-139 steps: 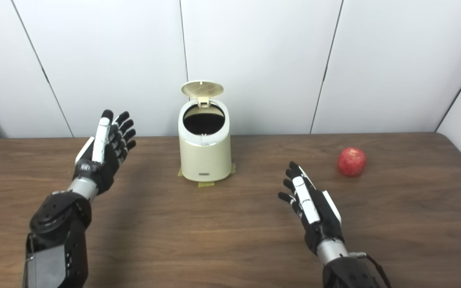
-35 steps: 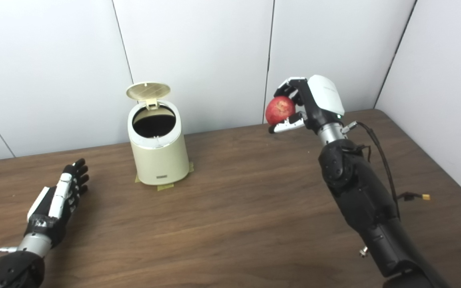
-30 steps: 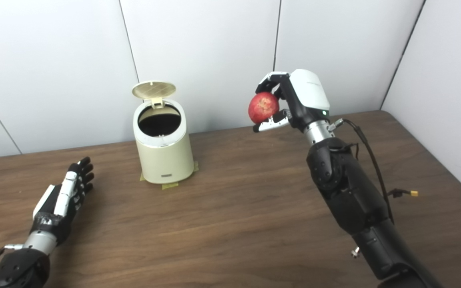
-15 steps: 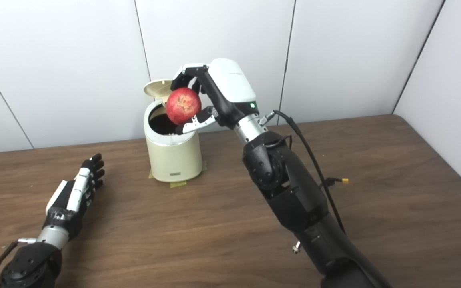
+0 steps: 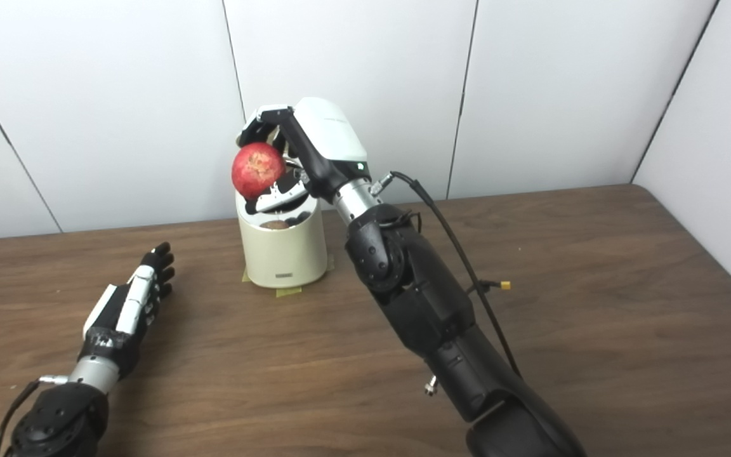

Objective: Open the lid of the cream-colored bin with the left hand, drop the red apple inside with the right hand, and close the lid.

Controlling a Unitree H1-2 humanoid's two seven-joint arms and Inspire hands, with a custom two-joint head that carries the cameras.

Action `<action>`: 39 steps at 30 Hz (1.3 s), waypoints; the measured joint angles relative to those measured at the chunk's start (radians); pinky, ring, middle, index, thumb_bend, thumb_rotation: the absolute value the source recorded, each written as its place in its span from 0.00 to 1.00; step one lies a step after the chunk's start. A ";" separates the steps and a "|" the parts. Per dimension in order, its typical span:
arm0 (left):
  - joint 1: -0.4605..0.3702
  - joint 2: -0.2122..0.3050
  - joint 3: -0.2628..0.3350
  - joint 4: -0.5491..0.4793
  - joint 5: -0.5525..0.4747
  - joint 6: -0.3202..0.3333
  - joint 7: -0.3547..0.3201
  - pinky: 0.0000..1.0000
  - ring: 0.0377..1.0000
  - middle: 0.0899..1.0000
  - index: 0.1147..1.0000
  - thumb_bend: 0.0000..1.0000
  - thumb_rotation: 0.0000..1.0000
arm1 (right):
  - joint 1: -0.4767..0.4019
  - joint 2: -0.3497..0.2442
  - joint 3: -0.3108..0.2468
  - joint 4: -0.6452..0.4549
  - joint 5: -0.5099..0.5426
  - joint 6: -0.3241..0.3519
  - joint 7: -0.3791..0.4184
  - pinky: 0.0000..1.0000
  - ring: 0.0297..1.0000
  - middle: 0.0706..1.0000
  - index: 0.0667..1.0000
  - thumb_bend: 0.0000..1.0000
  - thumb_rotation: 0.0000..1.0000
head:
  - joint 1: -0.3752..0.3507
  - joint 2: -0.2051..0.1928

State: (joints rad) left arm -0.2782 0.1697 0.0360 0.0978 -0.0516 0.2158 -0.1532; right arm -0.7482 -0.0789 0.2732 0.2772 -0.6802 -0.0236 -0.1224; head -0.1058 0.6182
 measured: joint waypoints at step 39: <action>0.022 -0.013 -0.003 -0.045 0.000 0.036 0.022 1.00 1.00 1.00 1.00 0.61 0.97 | -0.073 -0.006 -0.015 0.199 0.068 -0.027 -0.061 0.34 0.40 0.46 0.47 0.50 0.00 | 0.012 0.009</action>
State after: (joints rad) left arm -0.2557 0.1569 0.0332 0.0533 -0.0519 0.2515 -0.1307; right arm -0.8216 -0.0851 0.2577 0.4763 -0.6122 -0.0508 -0.1829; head -0.0936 0.6274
